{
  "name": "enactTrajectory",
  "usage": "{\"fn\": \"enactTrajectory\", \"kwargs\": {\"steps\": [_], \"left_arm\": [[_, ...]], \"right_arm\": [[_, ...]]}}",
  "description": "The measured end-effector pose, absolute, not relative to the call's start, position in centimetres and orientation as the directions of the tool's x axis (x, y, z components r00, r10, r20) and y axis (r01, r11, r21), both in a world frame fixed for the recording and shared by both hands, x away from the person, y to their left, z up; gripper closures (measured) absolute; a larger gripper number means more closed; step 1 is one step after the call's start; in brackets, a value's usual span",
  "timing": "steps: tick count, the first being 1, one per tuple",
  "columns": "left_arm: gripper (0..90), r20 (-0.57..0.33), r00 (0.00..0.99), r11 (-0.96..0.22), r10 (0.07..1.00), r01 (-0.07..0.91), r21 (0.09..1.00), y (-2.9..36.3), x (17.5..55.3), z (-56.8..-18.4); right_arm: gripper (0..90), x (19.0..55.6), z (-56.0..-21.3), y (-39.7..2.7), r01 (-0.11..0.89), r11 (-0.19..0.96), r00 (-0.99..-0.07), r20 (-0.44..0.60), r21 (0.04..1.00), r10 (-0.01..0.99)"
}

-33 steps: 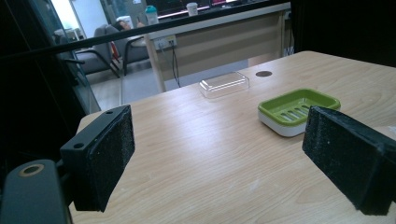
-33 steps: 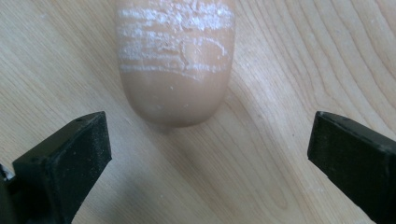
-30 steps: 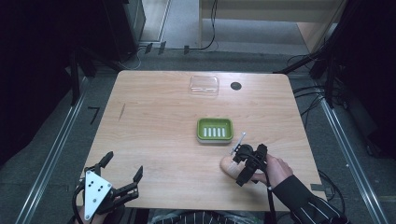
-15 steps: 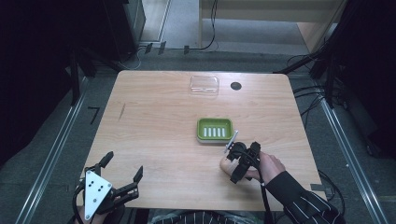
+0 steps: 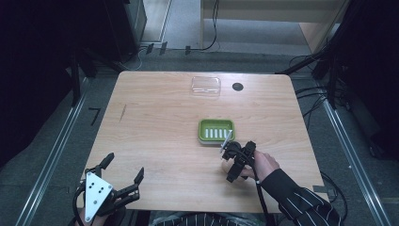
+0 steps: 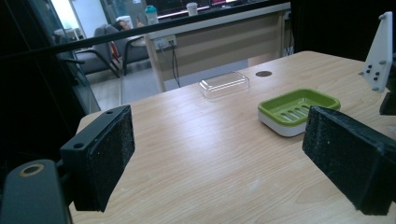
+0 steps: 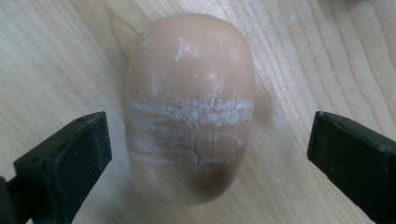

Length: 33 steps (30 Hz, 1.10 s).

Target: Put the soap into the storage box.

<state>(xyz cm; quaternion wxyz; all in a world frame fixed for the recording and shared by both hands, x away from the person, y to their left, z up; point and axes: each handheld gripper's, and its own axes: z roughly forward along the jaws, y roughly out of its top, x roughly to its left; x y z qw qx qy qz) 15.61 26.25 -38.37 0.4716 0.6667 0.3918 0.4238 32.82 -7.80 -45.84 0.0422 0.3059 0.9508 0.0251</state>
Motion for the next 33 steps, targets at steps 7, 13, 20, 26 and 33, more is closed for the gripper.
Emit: {"fn": "enactTrajectory", "kwargs": {"steps": [7,13,20,26,33], "left_arm": [[9.6,0.193,0.332,-0.245,0.923,0.122,0.962,26.29,15.6,-38.38],[9.6,0.194,0.333,-0.246,0.923,0.121,0.962,26.29,15.6,-38.38],[9.6,0.195,0.332,-0.247,0.923,0.122,0.961,26.27,15.6,-38.38],[9.6,0.194,0.332,-0.245,0.923,0.121,0.962,26.29,15.6,-38.38],[9.6,0.194,0.332,-0.246,0.923,0.121,0.962,26.28,15.6,-38.38]], "right_arm": [[3.7,33.1,-46.17,-7.43,0.563,0.824,-0.82,-0.078,0.061,0.567],[16.6,33.02,-46.5,-7.12,0.553,0.832,-0.83,-0.059,0.051,0.555],[21.7,32.96,-46.62,-7.03,0.546,0.836,-0.834,-0.063,0.046,0.548],[25.7,32.82,-46.54,-6.91,0.535,0.843,-0.841,-0.063,0.047,0.537],[31.6,32.73,-46.4,-6.85,0.528,0.847,-0.846,-0.052,0.054,0.531]]}}
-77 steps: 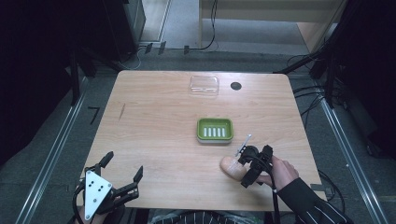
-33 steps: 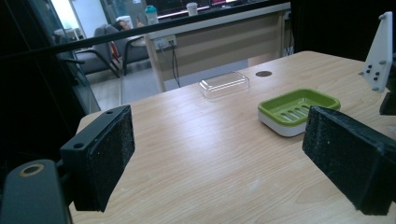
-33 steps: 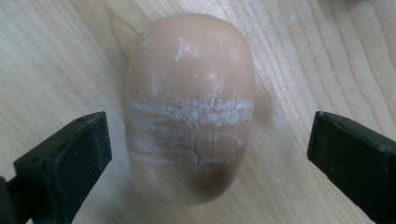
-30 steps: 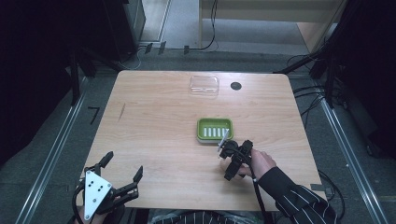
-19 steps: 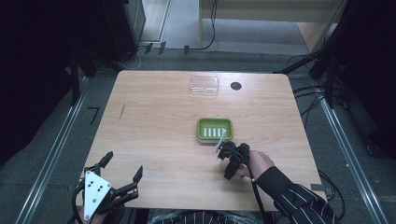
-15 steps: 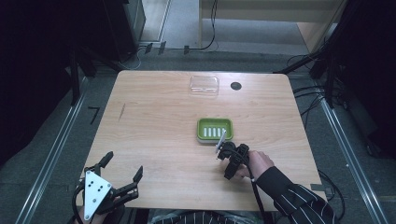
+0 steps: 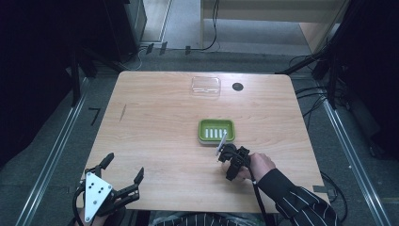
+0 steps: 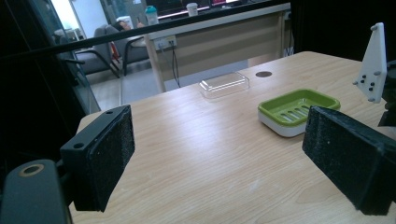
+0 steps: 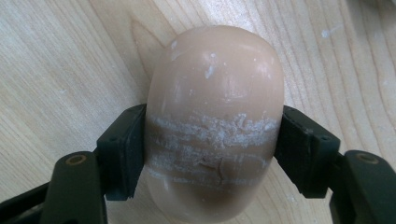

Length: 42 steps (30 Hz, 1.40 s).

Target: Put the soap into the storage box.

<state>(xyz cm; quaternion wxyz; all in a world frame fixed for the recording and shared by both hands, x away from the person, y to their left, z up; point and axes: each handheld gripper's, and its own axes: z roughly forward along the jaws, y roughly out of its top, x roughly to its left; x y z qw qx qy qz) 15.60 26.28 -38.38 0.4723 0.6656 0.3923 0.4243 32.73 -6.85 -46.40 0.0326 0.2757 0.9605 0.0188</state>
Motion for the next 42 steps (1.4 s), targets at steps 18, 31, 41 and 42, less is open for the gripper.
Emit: {"fn": "enactTrajectory", "kwargs": {"steps": [18,31,41,42], "left_arm": [[9.6,0.193,0.333,-0.245,0.923,0.12,0.962,26.3,15.6,-38.4],[9.6,0.194,0.333,-0.246,0.923,0.121,0.962,26.3,15.6,-38.4],[9.6,0.193,0.332,-0.245,0.923,0.122,0.962,26.3,15.6,-38.4],[9.6,0.193,0.332,-0.245,0.923,0.122,0.962,26.3,15.6,-38.4]], "right_arm": [[32.4,32.7,-45.9,-7.0,0.48,0.875,-0.874,-0.048,0.059,0.483],[32.5,33.1,-45.3,-7.3,0.443,0.896,-0.893,-0.067,0.042,0.445],[32.5,33.6,-44.7,-7.1,0.402,0.915,-0.911,-0.077,0.041,0.404],[32.5,33.6,-44.7,-7.1,0.403,0.914,-0.911,-0.082,0.039,0.405]]}}
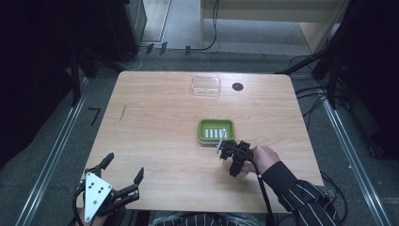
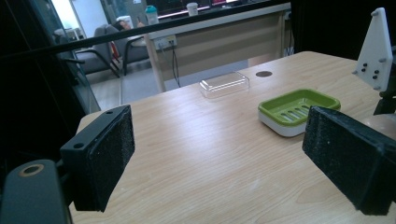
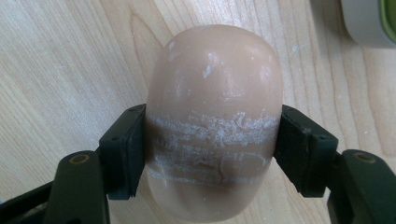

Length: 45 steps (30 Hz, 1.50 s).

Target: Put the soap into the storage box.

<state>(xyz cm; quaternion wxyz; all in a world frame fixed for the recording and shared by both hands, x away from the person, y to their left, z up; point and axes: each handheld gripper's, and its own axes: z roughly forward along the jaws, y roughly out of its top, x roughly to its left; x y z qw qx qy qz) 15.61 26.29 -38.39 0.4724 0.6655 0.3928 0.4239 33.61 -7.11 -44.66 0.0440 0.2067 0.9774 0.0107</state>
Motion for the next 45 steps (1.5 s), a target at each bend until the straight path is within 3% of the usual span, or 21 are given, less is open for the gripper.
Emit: {"fn": "enactTrajectory", "kwargs": {"steps": [45], "left_arm": [[9.6,0.194,0.329,-0.245,0.924,0.121,0.962,26.4,15.5,-38.4]], "right_arm": [[32.6,36.0,-41.6,-6.0,0.239,0.97,-0.961,-0.132,0.048,0.243]]}}
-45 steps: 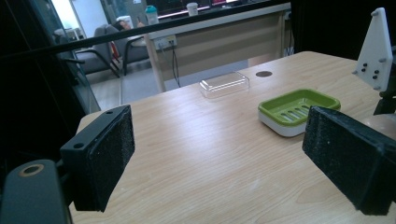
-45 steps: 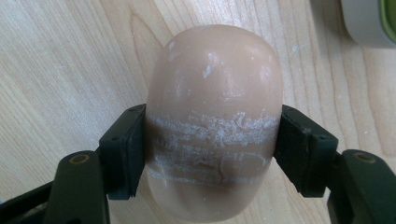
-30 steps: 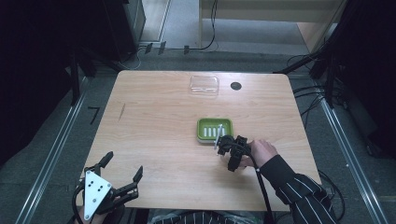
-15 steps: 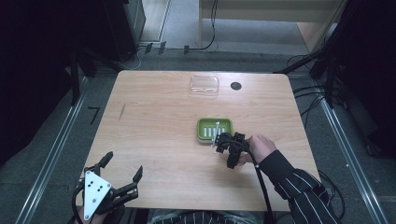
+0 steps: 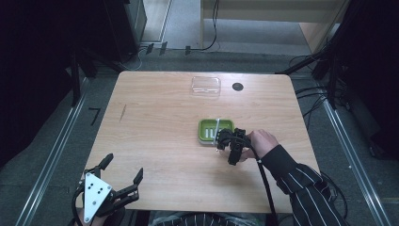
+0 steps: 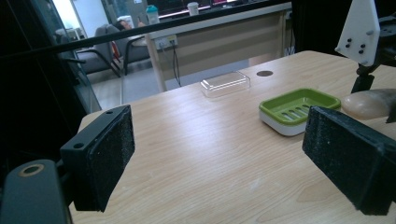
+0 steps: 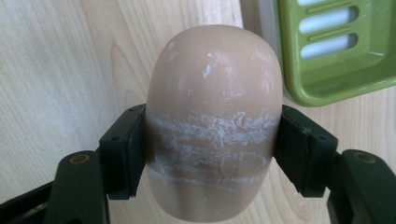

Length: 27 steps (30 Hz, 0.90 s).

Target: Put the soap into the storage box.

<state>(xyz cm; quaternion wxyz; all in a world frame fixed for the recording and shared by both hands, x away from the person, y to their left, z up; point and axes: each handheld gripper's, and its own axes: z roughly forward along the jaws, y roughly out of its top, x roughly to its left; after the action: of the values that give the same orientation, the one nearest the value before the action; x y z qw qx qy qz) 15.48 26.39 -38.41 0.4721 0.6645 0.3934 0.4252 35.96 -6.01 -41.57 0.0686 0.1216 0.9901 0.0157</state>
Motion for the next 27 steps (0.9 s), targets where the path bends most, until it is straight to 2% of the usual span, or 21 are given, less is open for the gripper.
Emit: {"fn": "enactTrajectory", "kwargs": {"steps": [27], "left_arm": [[9.6,0.195,0.31,-0.244,0.931,0.127,0.962,26.8,15.0,-38.4]], "right_arm": [[32.6,38.3,-40.4,-5.5,0.179,0.98,-0.971,-0.142,0.084,0.19]]}}
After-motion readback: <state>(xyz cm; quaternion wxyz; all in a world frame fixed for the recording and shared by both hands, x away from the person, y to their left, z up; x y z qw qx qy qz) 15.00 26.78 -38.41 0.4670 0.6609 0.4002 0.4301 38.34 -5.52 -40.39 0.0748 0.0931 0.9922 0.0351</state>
